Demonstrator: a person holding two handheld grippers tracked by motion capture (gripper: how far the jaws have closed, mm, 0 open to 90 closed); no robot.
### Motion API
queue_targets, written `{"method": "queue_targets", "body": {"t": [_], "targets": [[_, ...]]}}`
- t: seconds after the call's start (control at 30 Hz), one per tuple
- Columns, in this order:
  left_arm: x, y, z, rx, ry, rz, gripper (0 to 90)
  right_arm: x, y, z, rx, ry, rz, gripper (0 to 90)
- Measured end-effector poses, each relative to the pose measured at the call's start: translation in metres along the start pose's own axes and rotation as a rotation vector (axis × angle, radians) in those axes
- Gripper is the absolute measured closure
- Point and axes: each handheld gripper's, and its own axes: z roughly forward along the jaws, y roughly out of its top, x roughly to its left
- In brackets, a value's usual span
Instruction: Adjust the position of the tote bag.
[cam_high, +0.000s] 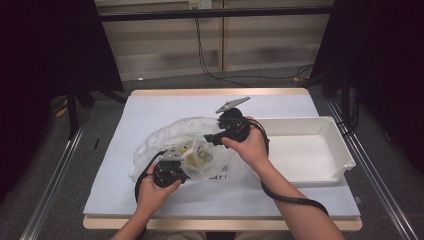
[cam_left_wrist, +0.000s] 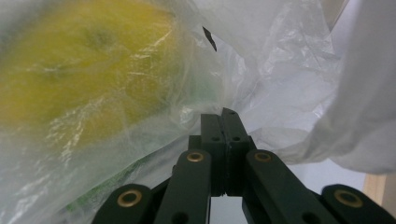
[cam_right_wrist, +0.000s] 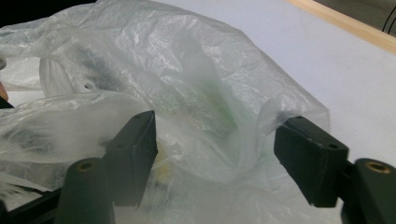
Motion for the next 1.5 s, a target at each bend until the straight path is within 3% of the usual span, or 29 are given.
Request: {"method": "queue_targets", "body": {"t": [0.17,0.3,0.5,0.6,0.77,1.0,1.07,1.2,1.5], "targets": [[0.002,0.001,0.001,-0.01,0.001,-0.012,90.0,0.005,-0.001,0.001,0.004,0.027,-0.016,24.7],[0.003,0.001,0.001,-0.024,-0.001,-0.024,90.0,0.015,-0.004,0.005,0.037,0.051,-0.053,20.2],[0.005,0.002,-0.001,-0.038,0.004,-0.04,90.0,0.019,-0.011,0.015,0.066,0.093,-0.092,14.3],[0.006,0.002,0.0,-0.046,0.0,-0.052,90.0,0.024,-0.014,0.022,0.081,0.114,-0.107,12.7],[0.007,0.002,0.001,-0.045,-0.005,-0.055,90.0,0.028,-0.017,0.029,0.093,0.107,-0.113,15.5],[0.006,0.003,0.0,-0.045,0.001,-0.046,90.0,0.02,-0.021,0.033,0.103,0.087,-0.096,65.8],[0.006,0.003,-0.001,-0.041,0.005,-0.044,90.0,0.016,-0.022,0.031,0.097,0.087,-0.089,73.6],[0.007,0.001,-0.002,-0.035,0.006,-0.046,90.0,0.009,-0.024,0.027,0.093,0.078,-0.075,80.2],[0.012,-0.005,-0.004,0.014,0.039,-0.077,90.0,-0.023,-0.032,0.001,0.044,0.033,-0.009,83.9]]}}
